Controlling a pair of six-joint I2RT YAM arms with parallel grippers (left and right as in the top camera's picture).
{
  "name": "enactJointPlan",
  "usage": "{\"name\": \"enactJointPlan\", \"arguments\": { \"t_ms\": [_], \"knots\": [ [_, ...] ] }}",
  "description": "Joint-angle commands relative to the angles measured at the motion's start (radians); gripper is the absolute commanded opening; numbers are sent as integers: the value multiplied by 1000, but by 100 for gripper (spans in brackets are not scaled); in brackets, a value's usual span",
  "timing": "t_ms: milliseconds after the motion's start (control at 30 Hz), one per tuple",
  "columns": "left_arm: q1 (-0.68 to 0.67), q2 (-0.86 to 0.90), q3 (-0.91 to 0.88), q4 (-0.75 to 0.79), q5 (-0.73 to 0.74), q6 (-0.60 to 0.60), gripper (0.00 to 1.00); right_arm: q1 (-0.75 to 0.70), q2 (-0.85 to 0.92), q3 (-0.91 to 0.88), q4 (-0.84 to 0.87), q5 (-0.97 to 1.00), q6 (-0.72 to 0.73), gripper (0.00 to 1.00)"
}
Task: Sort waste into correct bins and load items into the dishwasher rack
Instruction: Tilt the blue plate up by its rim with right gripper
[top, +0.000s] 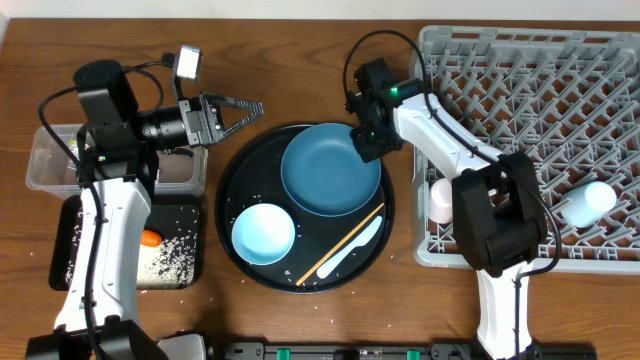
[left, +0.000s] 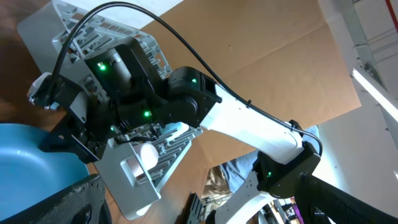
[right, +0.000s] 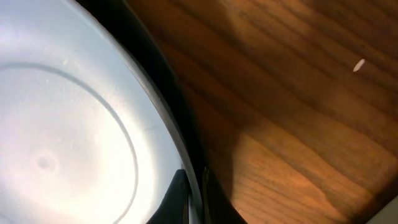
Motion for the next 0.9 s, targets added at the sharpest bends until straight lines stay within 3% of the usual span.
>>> {"name": "enactJointPlan", "arguments": {
  "t_ms": [0, 300, 867],
  "knots": [
    [2, 2, 0, 2, 10, 17, 98, 15, -6, 24, -13, -8, 11, 1],
    [2, 2, 0, 2, 10, 17, 98, 16, -93, 33, -43, -8, 11, 1],
    [3, 2, 0, 2, 10, 17, 98, 23, -104, 24, -114, -15, 41, 1]
  ]
}}
